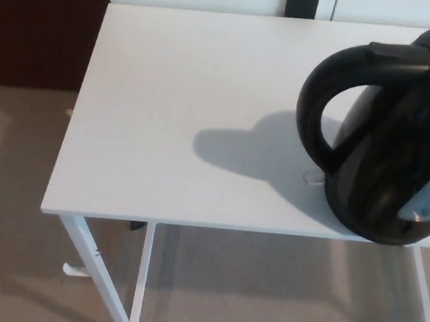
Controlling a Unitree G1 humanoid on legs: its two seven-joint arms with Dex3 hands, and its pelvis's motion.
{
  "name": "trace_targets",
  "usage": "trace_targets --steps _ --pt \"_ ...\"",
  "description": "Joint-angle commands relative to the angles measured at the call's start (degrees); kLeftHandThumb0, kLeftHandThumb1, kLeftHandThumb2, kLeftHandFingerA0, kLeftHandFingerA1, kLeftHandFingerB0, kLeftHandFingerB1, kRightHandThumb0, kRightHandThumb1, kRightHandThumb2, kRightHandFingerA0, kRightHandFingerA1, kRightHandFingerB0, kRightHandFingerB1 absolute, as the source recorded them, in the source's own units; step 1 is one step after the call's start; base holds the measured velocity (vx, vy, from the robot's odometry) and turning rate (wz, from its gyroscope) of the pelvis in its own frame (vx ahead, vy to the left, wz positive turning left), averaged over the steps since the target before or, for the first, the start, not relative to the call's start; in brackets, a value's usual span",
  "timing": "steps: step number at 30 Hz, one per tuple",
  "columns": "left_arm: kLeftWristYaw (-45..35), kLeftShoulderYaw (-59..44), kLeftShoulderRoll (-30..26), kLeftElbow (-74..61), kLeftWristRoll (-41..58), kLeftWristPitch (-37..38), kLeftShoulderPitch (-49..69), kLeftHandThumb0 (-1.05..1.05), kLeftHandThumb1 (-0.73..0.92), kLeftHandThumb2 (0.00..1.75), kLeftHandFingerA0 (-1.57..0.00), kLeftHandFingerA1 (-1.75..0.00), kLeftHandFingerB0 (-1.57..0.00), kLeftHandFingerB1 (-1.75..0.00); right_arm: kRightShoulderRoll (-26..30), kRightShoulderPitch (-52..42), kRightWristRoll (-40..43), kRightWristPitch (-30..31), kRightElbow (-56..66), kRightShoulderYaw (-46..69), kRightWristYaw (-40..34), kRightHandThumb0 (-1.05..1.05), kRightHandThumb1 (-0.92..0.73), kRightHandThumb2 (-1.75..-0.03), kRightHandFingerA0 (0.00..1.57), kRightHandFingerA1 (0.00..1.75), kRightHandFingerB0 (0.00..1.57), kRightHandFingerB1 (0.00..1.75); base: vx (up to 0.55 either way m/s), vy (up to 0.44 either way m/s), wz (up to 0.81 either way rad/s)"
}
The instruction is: The robot walk towards a table in front and uses its left hand to pick up the pot from the base and places it on the table
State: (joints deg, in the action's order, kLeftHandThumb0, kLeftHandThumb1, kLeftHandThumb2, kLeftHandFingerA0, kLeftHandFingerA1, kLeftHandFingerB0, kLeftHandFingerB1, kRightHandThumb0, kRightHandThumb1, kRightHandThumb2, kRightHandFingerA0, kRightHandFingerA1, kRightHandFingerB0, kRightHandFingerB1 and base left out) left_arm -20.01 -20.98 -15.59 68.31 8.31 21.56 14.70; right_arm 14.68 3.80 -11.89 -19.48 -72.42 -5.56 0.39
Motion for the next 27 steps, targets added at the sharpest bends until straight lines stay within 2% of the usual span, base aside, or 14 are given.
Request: trace_targets --steps 1,6,17,19,22,24,27 --pt "-0.6 -0.3 -0.6 -0.4 1.1 0.0 -0.2 -0.09 0.47 0.54 -0.66 -0.47 -0.53 -0.42 0.5 0.0 -0.2 0.4 -0.4 0.3 -0.4 -0.35 -0.60 -0.56 0.73 0.50 0.60 0.44 0.00 0.000 0.00" --pt "-0.1 0.2 -1.0 0.4 0.3 0.6 -0.4 -0.11 0.49 0.54 -0.71 -0.47 -0.54 -0.41 0.6 0.1 -0.4 0.8 -0.3 0.0 -0.1 -0.36 -0.61 -0.57 0.73 0.49 0.60 0.43 0.00 0.000 0.00" --pt "-0.2 0.1 -1.1 0.5 0.4 1.2 -0.8 -0.12 0.49 0.54 -0.72 -0.48 -0.55 -0.42 0.5 0.6 -0.1 1.1 0.0 0.3 0.5 -0.34 -0.61 -0.57 0.70 0.47 0.57 0.43 0.00 0.000 0.00" --pt "-0.5 -1.6 -0.7 0.4 2.5 -0.5 -1.4 -0.06 0.45 0.52 -0.65 -0.48 -0.53 -0.41 0.5 0.7 -0.2 0.8 0.1 0.2 0.3 -0.33 -0.61 -0.57 0.70 0.47 0.58 0.43 0.00 0.000 0.00" --pt "-3.1 -6.8 -0.1 -0.8 8.1 -4.6 -2.3 0.00 0.44 0.51 -0.65 -0.49 -0.51 -0.42 0.5 0.6 0.1 0.7 0.1 0.4 0.6 -0.33 -0.61 -0.57 0.70 0.47 0.58 0.43 0.00 0.000 0.00" --pt "-5.6 -13.0 -1.8 -3.8 14.4 -9.6 -4.0 -0.01 0.46 0.52 -0.49 -0.47 -0.41 -0.39 0.4 1.1 0.3 1.4 0.0 0.6 0.8 -0.33 -0.61 -0.57 0.70 0.47 0.58 0.42 0.00 0.000 0.00" --pt "-8.1 -16.6 -3.1 -9.6 17.7 -13.0 -3.5 -0.05 0.47 0.53 -0.42 -0.44 -0.39 -0.37 0.3 1.0 -0.1 0.9 -0.2 0.2 0.6 -0.32 -0.61 -0.57 0.71 0.47 0.59 0.43 0.00 0.000 0.00"
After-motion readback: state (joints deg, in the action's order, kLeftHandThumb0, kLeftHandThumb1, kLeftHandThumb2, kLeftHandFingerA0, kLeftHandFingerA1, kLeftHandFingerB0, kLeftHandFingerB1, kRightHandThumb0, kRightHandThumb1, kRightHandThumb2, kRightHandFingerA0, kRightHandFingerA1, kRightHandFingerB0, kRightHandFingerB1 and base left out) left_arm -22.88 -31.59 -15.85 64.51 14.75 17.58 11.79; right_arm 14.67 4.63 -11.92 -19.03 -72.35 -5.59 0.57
